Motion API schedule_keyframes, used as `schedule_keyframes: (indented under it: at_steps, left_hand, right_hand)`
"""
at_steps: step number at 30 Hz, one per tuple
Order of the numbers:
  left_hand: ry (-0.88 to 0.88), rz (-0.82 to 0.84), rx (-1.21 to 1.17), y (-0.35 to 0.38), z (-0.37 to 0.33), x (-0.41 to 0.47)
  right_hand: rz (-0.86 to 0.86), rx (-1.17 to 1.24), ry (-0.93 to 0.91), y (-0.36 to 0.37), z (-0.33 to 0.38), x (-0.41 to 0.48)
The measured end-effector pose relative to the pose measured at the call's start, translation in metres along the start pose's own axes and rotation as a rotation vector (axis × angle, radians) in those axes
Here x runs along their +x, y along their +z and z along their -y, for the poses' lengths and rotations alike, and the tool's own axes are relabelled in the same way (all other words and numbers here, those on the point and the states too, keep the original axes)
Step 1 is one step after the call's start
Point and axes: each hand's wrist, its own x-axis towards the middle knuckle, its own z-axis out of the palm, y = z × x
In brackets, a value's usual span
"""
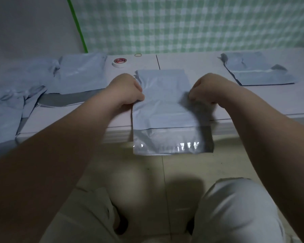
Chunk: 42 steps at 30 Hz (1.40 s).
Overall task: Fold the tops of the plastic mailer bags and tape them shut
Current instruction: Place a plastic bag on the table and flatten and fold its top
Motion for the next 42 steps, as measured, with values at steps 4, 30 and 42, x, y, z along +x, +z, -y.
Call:
schedule_keyframes:
  at_steps: [4, 30, 42]
  left_hand:
    - [0.233, -0.227, 0.225, 0.009, -0.016, 0.009]
    - [0.486, 0.169, 0.452, 0.04, -0.009, 0.05]
    - [0.654, 0.159, 0.164, 0.026, 0.021, -0.024]
  right_hand:
    - [-0.244, -0.134, -0.21, 0.006, 0.016, 0.014]
    - [0.02, -0.044, -0.463, 0.034, 0.01, 0.045]
    - [-0.151, 0.031, -0.576, 0.042, -0.029, -0.01]
